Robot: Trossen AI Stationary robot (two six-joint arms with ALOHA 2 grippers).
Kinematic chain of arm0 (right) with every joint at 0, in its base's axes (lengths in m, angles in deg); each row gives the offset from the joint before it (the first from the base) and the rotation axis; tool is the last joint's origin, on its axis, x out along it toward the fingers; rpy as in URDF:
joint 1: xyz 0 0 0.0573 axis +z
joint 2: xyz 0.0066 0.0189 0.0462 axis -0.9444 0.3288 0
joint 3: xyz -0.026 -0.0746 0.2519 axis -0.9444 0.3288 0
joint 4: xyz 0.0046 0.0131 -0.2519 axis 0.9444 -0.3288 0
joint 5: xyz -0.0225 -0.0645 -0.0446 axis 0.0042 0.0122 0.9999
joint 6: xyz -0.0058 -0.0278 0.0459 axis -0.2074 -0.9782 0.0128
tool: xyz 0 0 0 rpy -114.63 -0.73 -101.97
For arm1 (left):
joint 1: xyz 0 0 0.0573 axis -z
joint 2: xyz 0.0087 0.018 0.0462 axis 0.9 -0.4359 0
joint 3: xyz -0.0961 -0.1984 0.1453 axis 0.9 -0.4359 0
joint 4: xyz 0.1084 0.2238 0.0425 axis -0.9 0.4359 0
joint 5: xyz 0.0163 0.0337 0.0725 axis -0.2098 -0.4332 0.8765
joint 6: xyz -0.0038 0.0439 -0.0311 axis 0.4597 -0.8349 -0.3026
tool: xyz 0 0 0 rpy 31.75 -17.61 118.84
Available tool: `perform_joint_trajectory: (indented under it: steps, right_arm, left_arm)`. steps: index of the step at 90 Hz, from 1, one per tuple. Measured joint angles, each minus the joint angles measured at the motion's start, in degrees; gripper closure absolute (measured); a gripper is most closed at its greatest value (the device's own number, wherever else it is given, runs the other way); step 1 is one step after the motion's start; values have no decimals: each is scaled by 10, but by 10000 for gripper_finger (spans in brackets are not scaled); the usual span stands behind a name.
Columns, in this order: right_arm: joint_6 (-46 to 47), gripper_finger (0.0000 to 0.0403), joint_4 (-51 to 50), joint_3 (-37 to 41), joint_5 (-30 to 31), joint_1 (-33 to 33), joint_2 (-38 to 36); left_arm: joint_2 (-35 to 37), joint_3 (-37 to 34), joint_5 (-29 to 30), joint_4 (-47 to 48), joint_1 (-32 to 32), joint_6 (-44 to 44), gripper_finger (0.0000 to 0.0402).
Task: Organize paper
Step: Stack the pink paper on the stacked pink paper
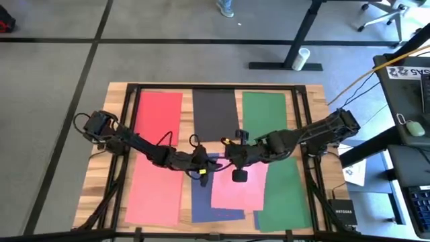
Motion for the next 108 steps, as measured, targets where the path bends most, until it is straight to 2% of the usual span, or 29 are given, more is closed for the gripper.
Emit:
perform_joint_trajectory:
  steps: [14, 44, 65, 73, 88, 97, 108]
  right_arm:
    - [0, 402, 3, 1, -1, 0, 1]
    - [-1, 402, -4, 1, -7, 5, -9]
    - [-19, 399, -5, -29, 9, 28, -11]
    - [-31, 380, -5, -41, 12, 37, -11]
    - [-34, 312, -12, -50, 8, 42, -11]
    - [-17, 284, -63, -49, 0, 40, -11]
    - [26, 275, -142, -49, 29, 29, -11]
  left_arm:
    - [0, 0, 54, 4, 5, -36, 402]
    - [4, 0, 61, 21, 20, -60, 401]
    - [4, 0, 74, 57, 41, -55, 402]
    - [4, 0, 79, 59, 47, -55, 401]
    - [4, 0, 89, 58, 47, -59, 401]
    - [4, 0, 94, 57, 47, -62, 401]
    - [4, 0, 94, 57, 47, -67, 401]
